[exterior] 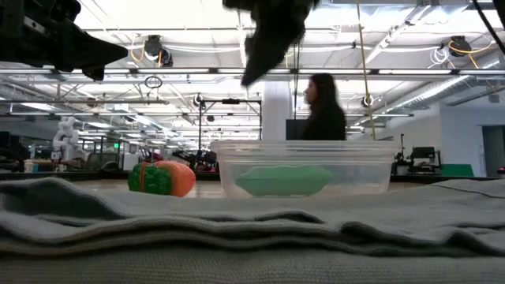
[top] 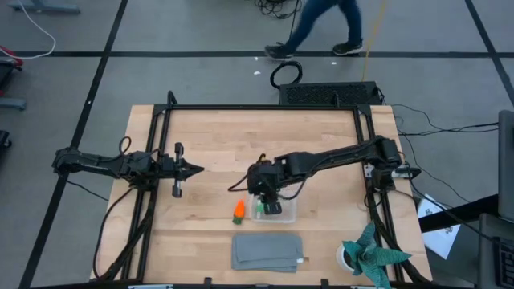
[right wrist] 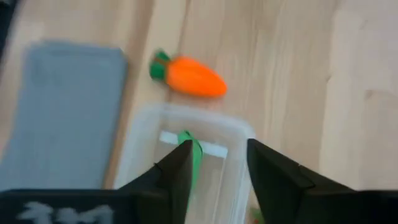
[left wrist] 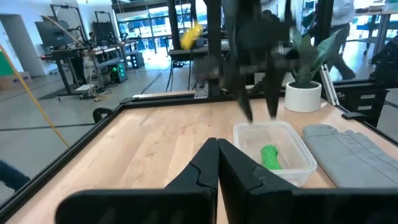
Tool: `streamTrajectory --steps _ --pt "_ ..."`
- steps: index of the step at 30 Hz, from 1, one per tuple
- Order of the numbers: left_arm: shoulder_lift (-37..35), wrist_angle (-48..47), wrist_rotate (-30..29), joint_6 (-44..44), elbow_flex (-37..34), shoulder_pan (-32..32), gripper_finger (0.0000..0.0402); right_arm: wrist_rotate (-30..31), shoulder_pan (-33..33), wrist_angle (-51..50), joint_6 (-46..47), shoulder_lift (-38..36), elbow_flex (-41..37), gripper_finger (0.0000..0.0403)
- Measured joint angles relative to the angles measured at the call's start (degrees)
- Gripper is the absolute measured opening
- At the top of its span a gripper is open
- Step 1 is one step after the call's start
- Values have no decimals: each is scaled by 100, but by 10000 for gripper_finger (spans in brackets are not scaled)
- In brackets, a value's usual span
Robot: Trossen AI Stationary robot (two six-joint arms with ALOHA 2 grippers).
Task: Pick and placing Produce into tupperware
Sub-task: Put the carrot into the transparent bin
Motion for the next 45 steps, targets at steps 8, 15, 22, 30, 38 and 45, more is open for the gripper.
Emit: streamTrajectory --steps 8,15,22,30,38,45 --pt "0 -1 -2 70 0 -1 5 1 -28 79 -217 -903 2 9" --pt "0 -3 -4 74 0 -1 5 133 -26 560 -201 -1684 -263 1" --pt "0 3 -10 80 0 0 5 191 -267 1683 202 -2716 -1635 0" --pt "0 3 -65 127 0 0 5 576 -612 2144 400 -4003 -3008 0" --pt "0 3 -162 165 0 -1 5 553 -884 2916 731 -5430 -4452 0" --pt "0 3 -168 287 0 -1 5 406 -1122 3817 735 -6215 -5654 0"
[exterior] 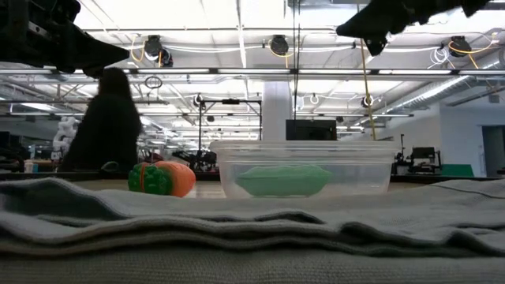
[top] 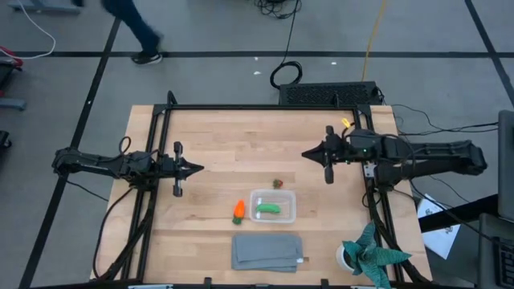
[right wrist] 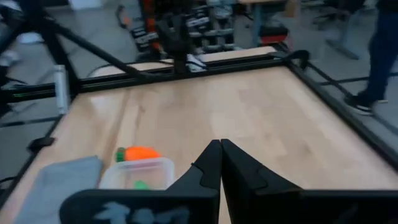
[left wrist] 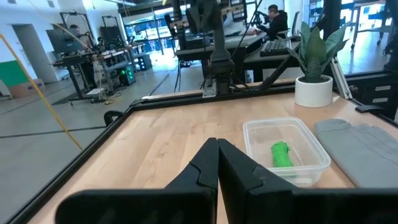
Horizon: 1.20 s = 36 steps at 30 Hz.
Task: Pick and placing Produce into tupperware
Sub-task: Put the carrot into the transparent bin
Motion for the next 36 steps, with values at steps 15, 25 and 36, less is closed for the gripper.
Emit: streamTrajectory --steps 15,25,36 --pt "0 9 -488 -39 0 2 5 -471 -189 1901 -203 -681 -1594 0" --pt "0 -15 -439 84 0 2 5 -471 -102 2918 -50 -1284 -2386 0" --pt "0 -157 -424 21 0 2 5 -641 -63 3371 -64 -1310 -2671 0"
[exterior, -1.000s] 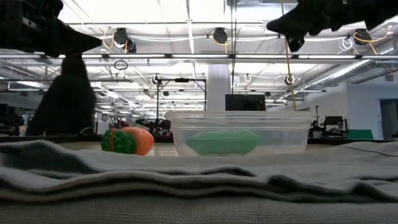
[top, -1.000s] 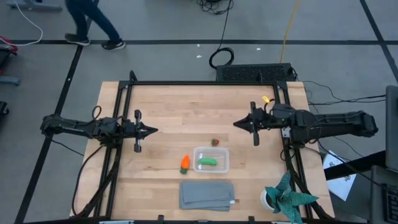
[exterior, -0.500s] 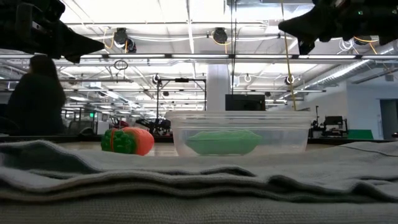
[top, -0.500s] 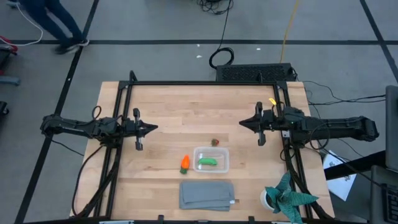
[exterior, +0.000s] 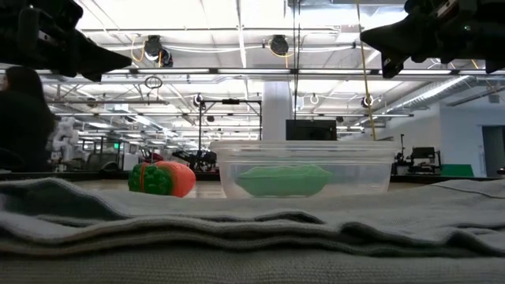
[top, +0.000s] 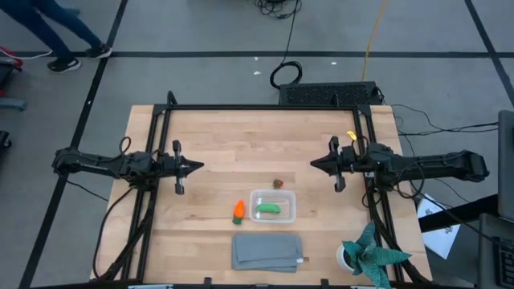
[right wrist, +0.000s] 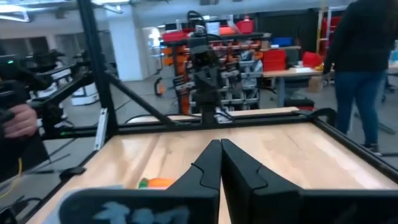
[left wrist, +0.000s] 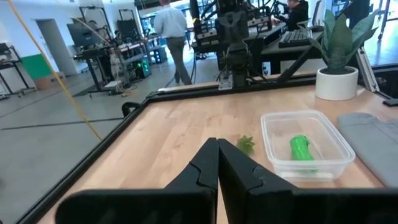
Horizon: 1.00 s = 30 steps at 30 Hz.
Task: Pick and placing Produce into tupperware
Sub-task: Put the carrot into the transparent bin
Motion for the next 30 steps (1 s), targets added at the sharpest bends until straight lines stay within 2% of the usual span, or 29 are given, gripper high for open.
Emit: streamTrajectory --steps 6,15,21,25,30 --pt "0 -114 210 -37 0 0 5 -132 11 88 -46 -13 -120 0" --pt "0 -111 205 -76 0 -2 5 -122 11 57 -76 -13 -144 0" --pt "4 -110 12 -787 0 -2 5 -117 11 -19 -87 -11 -144 0" --pt "252 -125 -11 -889 0 0 5 -115 11 -21 -88 -11 -144 0" --pt "843 433 149 -918 0 0 5 -113 11 -21 -88 -11 -144 0"
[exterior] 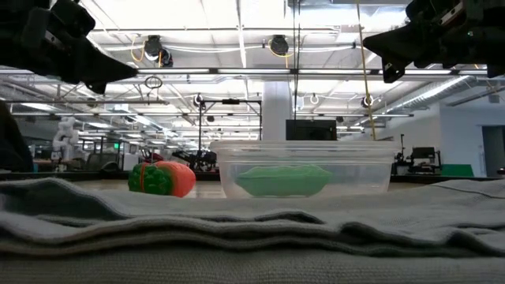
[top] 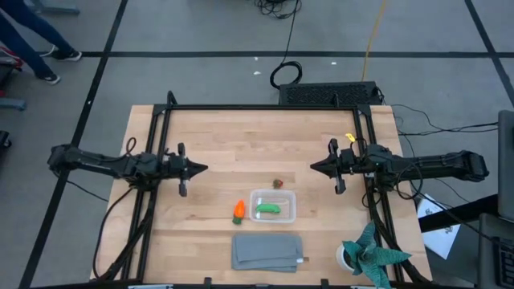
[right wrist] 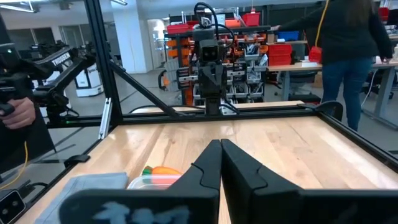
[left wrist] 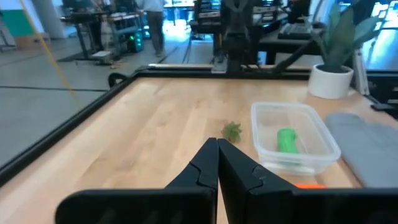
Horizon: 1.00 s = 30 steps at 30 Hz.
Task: Pick and placing Produce into tupperware
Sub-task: Put the carrot into the transparent bin
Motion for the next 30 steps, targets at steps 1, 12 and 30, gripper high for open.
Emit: streamTrajectory --steps 1,12,30 --pt "130 96 129 8 30 0 5 0 0 0 -2 0 0 0" --pt "1891 198 294 -238 1085 -128 5 0 0 -4 -2 2 0 0" --pt "3788 247 450 -767 1700 -506 5 0 0 -102 -89 2 0 0"
